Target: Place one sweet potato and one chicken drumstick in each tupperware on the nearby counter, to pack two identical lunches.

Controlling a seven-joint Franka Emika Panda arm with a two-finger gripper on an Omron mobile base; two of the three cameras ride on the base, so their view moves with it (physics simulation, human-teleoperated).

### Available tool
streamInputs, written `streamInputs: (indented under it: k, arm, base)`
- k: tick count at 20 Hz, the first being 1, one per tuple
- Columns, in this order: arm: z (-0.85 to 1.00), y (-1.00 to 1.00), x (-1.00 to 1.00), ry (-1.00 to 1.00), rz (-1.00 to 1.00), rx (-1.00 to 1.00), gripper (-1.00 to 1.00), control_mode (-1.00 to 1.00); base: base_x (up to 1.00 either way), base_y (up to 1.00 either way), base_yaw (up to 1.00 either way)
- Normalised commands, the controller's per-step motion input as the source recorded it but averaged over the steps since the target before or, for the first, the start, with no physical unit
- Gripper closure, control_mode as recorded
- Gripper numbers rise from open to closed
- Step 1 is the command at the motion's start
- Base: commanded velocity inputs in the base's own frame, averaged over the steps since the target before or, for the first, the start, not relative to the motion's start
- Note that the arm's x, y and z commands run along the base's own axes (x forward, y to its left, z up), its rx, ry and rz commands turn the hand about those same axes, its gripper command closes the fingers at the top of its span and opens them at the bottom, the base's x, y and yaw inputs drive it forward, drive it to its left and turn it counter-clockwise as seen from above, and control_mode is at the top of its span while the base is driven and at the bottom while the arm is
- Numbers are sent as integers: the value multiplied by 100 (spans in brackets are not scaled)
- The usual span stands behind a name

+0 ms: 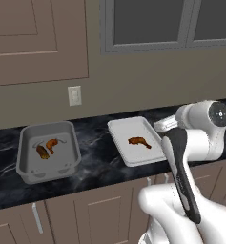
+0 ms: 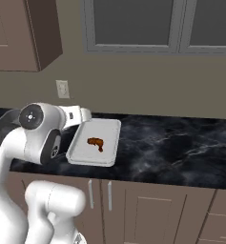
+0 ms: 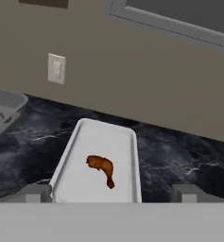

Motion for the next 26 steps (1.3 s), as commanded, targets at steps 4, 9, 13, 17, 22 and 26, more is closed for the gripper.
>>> streamInputs:
  k: [4,9,13,17,22,26]
  arm:
    - [4,2,-26,-7,7,0,-100,100]
    - [0,0,0,0,0,0,-100,100]
    - [0,0,0,0,0,0,-100,100]
    - [0,0,0,0,0,0,-100,100]
    - [0,0,0,0,0,0,-100,100]
    - [0,0,0,0,0,0,-100,100]
  base:
    - [-40,-4,6]
    - [-85,-70,1]
    - [-46,-100,-14]
    - [-16,-100,-17]
    - [-8,-100,-13]
    - [0,-100,-8]
